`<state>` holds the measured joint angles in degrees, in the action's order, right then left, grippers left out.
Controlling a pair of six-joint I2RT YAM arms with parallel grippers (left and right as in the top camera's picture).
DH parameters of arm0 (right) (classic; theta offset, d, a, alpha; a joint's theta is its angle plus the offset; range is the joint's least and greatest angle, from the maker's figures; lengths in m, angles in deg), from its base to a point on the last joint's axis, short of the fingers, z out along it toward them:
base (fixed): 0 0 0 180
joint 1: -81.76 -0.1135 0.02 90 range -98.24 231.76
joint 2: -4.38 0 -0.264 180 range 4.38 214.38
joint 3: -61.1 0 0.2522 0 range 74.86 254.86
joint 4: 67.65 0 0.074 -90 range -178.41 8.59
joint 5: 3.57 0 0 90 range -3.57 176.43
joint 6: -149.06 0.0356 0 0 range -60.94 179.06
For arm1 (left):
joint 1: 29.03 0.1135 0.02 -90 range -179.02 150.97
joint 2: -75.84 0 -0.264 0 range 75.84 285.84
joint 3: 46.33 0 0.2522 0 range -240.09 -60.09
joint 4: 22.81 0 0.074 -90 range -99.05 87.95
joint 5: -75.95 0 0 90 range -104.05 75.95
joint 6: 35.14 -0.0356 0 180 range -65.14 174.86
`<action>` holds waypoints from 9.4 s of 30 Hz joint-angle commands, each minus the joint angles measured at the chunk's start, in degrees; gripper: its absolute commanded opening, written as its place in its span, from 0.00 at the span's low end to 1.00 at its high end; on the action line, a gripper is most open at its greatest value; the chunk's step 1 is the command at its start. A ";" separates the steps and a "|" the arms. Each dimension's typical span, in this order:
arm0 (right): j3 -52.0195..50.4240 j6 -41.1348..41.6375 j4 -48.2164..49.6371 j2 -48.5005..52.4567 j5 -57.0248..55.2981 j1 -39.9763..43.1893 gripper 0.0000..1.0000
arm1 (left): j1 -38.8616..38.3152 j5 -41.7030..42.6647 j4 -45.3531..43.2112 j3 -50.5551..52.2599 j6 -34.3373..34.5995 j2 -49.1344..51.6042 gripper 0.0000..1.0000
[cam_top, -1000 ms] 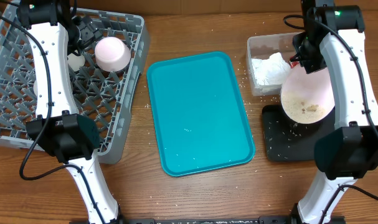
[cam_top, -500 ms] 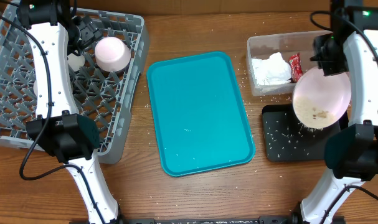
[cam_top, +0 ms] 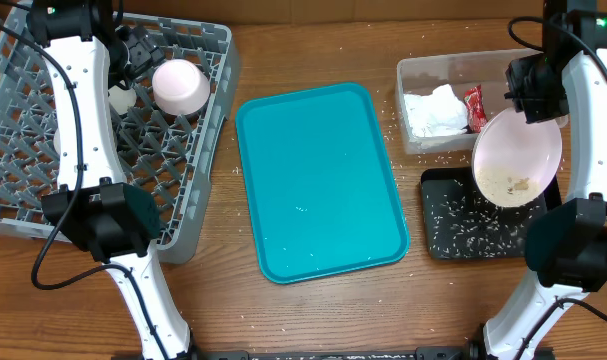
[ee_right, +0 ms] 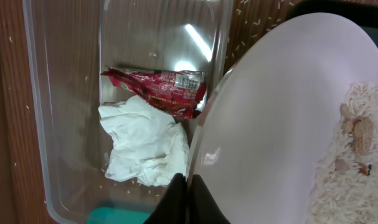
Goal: Sort waste into correct bins and load items into the dishwasher
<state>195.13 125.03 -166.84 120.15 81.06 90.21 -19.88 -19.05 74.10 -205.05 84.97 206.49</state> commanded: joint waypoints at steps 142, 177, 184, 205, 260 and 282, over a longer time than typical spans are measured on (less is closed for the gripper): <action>-7.06 -35.89 -7.98 -0.90 55.01 22.08 0.04 | 0.22 -0.74 0.02 -1.38 1.22 -1.31 1.00; -6.88 -36.35 14.51 -5.73 81.72 2.91 0.04 | 0.22 -0.74 0.02 -1.38 1.22 -1.31 1.00; -6.91 -12.92 41.22 -5.66 67.73 -8.94 0.04 | 0.22 -0.74 0.02 -1.38 1.22 -1.31 1.00; -7.02 18.51 101.24 13.68 38.80 -36.72 0.04 | 0.22 -0.74 0.02 -1.38 1.22 -1.31 1.00; -5.01 -31.71 16.83 -19.45 14.25 -22.14 1.00 | 0.22 -0.74 0.02 -1.38 1.22 -1.31 1.00; -16.04 -39.21 -11.63 -41.35 -1.01 -22.18 1.00 | 0.22 -0.74 0.02 -1.38 1.22 -1.31 1.00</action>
<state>180.88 88.79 -178.56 82.64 81.48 68.18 -19.88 -19.07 74.10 -205.21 84.99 206.46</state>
